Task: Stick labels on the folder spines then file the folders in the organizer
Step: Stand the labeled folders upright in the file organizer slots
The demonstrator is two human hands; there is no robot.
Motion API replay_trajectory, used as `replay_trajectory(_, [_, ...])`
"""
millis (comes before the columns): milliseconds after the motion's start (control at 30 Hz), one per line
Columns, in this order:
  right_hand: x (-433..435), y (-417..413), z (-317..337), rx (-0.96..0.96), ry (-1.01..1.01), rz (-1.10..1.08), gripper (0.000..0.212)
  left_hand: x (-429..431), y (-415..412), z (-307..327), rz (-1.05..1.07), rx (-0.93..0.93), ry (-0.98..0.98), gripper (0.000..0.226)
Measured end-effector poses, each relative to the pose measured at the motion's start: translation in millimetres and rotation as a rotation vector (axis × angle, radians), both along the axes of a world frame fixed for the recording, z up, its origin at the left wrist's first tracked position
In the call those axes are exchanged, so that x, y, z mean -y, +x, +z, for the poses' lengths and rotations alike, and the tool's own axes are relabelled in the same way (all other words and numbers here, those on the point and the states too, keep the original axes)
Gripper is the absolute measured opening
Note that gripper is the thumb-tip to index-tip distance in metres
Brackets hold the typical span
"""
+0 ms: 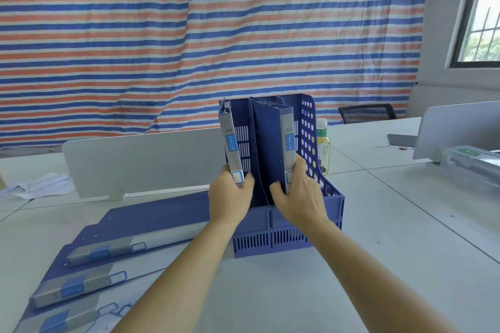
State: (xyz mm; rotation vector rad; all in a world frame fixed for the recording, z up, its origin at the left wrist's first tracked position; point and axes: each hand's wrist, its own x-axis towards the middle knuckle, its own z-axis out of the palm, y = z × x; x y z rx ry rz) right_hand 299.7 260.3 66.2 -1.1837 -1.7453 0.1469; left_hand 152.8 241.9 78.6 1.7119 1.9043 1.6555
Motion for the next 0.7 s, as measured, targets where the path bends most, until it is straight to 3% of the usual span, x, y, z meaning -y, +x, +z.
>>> replay_trajectory(167, [9,3,-4,0.049,-0.117,0.128,0.090,23,-15,1,-0.053,0.035,0.050,0.056])
replay_trajectory(267, [21,3,-7,0.087,-0.192,0.127,0.099,40,-32,-7,0.044,-0.006,0.131,0.052])
replay_trajectory(333, [36,-3,-11,0.010,-0.060,-0.002,0.087,58,-48,-13,0.084,-0.038,0.157,0.050])
replay_trajectory(433, [62,-18,-16,-0.069,0.191,-0.152,0.052,86,-72,-24,0.146,-0.182,0.117,0.052])
replay_trajectory(600, [95,-51,-29,0.016,0.063,-0.030,0.022,123,-124,-52,0.225,-0.374,-0.054,0.042])
replay_trajectory(700, [104,-70,-41,0.140,-0.015,0.080,0.019,138,-155,-64,0.282,-0.531,-0.363,0.024])
